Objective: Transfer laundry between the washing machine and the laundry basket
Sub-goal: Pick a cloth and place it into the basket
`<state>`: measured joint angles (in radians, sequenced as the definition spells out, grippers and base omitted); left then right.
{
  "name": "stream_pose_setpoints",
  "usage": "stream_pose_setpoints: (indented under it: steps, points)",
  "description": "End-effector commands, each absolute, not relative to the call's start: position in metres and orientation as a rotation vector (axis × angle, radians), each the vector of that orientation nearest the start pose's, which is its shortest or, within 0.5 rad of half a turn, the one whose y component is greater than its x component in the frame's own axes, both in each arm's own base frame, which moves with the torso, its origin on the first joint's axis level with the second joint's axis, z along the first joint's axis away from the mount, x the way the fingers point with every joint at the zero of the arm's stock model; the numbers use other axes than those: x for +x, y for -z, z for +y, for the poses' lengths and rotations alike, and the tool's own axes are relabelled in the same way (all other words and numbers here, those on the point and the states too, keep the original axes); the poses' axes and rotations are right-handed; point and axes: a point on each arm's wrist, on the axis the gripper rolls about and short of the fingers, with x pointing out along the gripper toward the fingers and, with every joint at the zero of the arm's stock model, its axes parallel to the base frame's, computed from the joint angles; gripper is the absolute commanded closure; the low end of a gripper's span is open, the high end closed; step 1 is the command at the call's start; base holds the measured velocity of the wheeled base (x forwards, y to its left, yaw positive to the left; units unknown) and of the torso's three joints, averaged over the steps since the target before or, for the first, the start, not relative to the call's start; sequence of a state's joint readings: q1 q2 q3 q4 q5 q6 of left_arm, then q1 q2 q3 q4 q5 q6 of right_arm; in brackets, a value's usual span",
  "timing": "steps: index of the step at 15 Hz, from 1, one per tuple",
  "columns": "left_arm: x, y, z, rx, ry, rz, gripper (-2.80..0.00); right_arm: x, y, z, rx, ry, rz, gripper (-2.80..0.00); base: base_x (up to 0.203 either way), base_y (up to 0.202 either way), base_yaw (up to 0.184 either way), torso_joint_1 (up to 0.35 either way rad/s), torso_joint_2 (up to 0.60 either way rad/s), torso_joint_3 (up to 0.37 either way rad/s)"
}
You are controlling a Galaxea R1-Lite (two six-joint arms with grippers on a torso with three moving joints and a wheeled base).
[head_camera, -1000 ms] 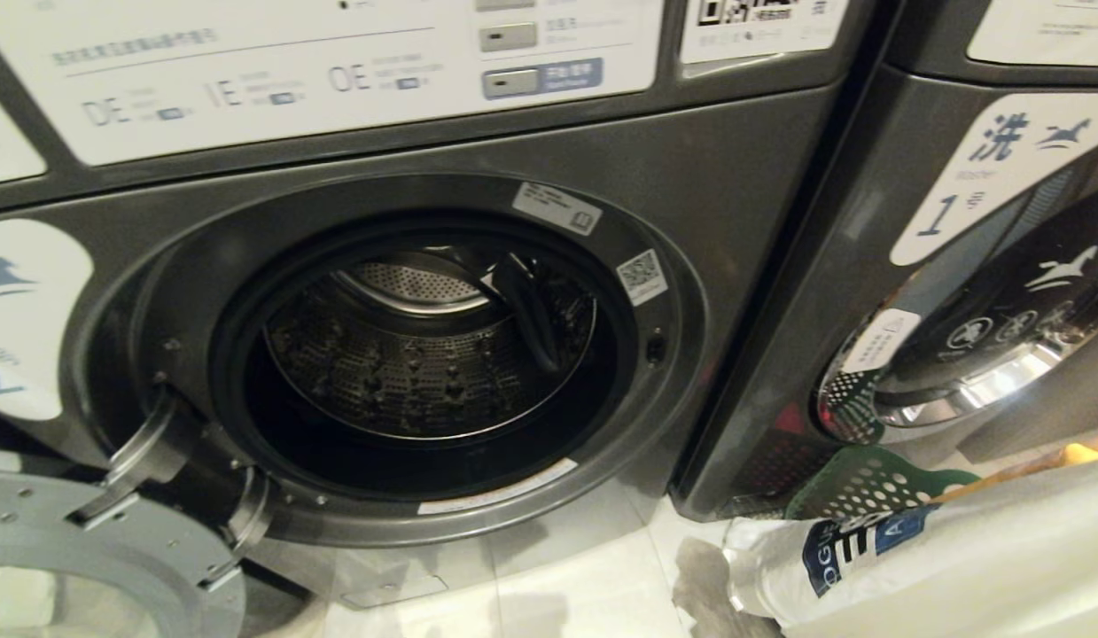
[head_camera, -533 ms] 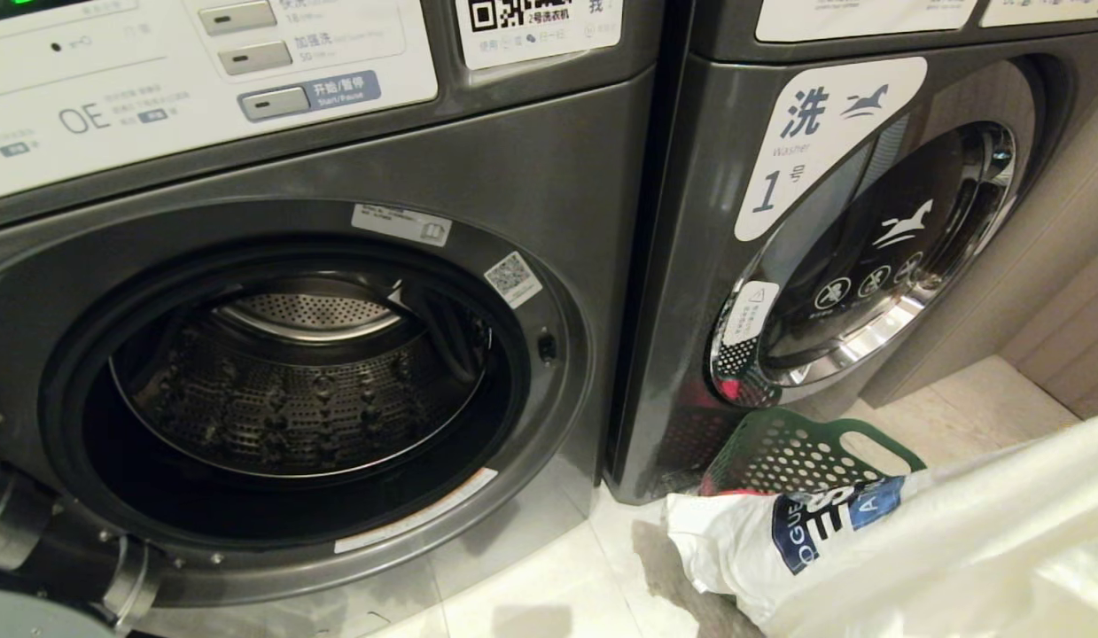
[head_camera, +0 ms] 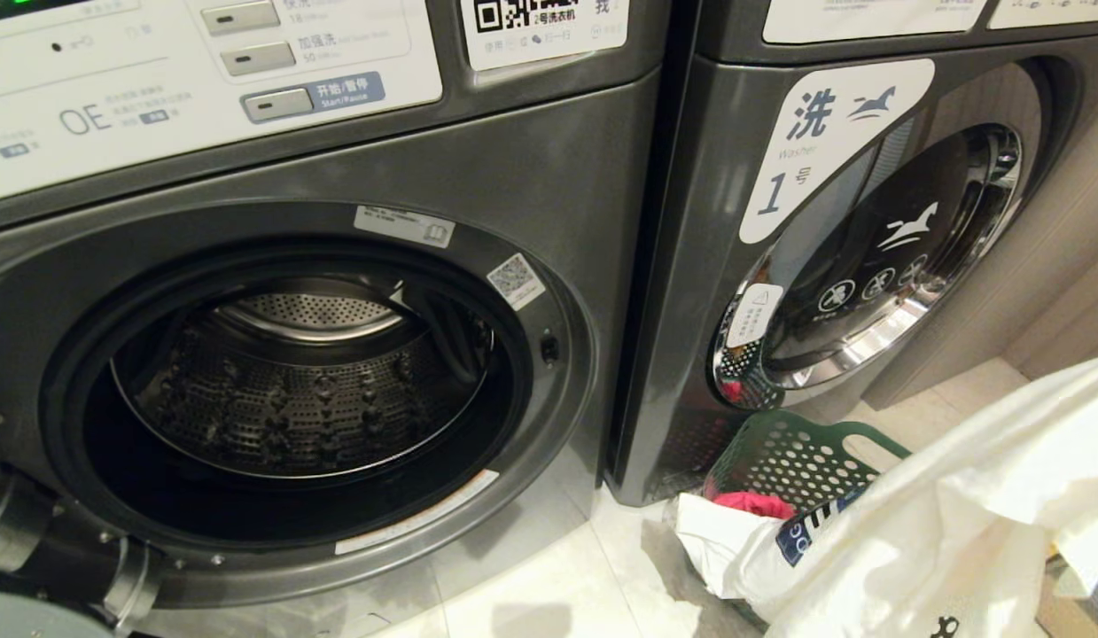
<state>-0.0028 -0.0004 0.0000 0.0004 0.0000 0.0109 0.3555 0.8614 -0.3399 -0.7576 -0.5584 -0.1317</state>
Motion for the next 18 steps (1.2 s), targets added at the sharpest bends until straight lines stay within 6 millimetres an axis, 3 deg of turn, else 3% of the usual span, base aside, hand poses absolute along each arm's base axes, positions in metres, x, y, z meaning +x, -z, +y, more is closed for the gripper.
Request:
stream_pose_setpoints:
  steps: [1,5,10,15,18]
  points:
    - [-0.023,-0.075,0.000,0.011,0.003,0.000,0.00,0.110,-0.246,0.021,-0.017,0.278,-0.176,0.00,0.000,0.000,0.000,0.000,0.00,0.000]
    - [-0.023,-0.075,0.000,0.011,0.003,-0.001,0.00,0.121,-0.307,0.019,0.036,0.305,-0.246,0.00,0.000,0.000,0.000,0.000,0.00,0.000]
    - [-0.023,-0.075,0.000,0.011,0.003,0.000,0.00,0.114,-0.345,0.017,0.032,0.290,-0.343,0.00,0.000,0.000,0.000,0.000,0.00,0.000]
    - [-0.023,-0.075,0.000,0.011,0.003,-0.002,0.00,0.107,-0.366,0.016,0.019,0.285,-0.410,0.00,0.000,0.000,0.000,0.000,0.00,0.000]
    - [-0.023,-0.075,0.000,0.011,0.003,-0.001,0.00,0.110,-0.362,0.016,0.014,0.287,-0.396,0.00,0.000,0.000,0.000,0.000,0.00,0.000]
